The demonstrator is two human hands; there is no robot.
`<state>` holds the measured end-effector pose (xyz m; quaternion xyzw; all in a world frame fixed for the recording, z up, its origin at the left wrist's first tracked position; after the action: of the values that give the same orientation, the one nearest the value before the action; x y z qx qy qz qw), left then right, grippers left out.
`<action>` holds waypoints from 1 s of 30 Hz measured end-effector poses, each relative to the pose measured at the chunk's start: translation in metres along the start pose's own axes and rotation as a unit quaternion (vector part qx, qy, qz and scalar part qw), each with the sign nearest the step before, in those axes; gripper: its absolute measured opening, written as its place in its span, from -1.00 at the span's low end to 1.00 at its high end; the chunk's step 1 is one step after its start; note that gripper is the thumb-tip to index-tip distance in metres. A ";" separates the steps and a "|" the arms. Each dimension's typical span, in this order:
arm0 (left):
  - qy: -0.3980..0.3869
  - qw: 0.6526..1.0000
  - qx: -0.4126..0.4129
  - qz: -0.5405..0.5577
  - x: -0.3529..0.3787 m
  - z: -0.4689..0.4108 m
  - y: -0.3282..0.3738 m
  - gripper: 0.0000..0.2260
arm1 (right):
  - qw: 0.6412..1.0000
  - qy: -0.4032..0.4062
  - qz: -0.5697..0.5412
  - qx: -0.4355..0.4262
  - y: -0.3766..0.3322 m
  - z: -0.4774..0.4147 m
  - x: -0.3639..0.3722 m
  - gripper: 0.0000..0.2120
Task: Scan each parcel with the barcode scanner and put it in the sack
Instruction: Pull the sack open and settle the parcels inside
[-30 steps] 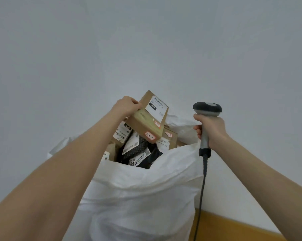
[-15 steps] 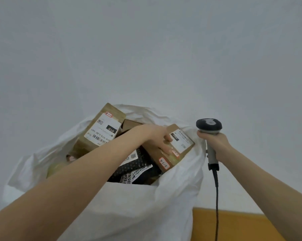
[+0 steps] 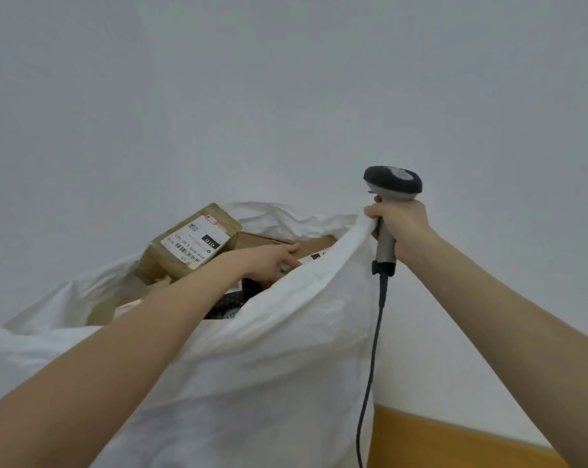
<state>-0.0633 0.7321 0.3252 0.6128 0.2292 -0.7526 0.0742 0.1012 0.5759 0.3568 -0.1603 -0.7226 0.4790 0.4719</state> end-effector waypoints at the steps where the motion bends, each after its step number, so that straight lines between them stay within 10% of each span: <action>1: 0.009 1.000 0.000 0.003 -0.002 0.003 0.003 -0.61 | 1.000 -0.003 0.020 0.012 0.004 0.000 -0.007 -0.87; 7: 0.016 0.999 -0.031 -0.014 -0.012 0.016 0.022 -0.67 | 0.995 0.002 0.067 0.074 0.026 0.008 -0.073 -0.66; 11: 0.109 0.971 -0.070 0.202 -0.051 0.041 0.033 -0.48 | 0.996 -0.008 0.039 0.082 0.024 0.014 -0.075 -0.73; 16: -0.003 0.987 -0.035 0.158 -0.030 0.068 0.074 -0.64 | 0.996 -0.031 0.020 0.079 0.021 0.022 -0.065 -0.77; 20: 0.252 0.932 -0.166 0.200 -0.106 0.104 0.011 -0.90 | 0.996 -0.047 0.015 0.080 0.019 0.027 -0.062 -0.75; 23: 0.282 0.924 -0.240 0.099 -0.126 0.130 -0.025 -0.90 | 0.995 -0.055 0.027 0.078 0.021 0.032 -0.060 -0.78; 30: 0.146 0.878 -0.456 -0.015 -0.040 0.191 -0.128 -0.34 | 0.991 -0.025 0.110 0.073 0.032 0.030 -0.053 -0.82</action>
<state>-0.2738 0.7550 0.4236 0.6109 0.5642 -0.4676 0.2997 0.0953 0.5389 0.2992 -0.1920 -0.6751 0.5836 0.4083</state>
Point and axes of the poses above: each hand's wrist, its own z-axis away from the middle knuckle, its own x-axis out of the palm, y = z × x, the point moved 10 cm from there along -z, towards the middle knuckle, and after that the axes turned 14 degrees about -z, right-handed, at the moved point
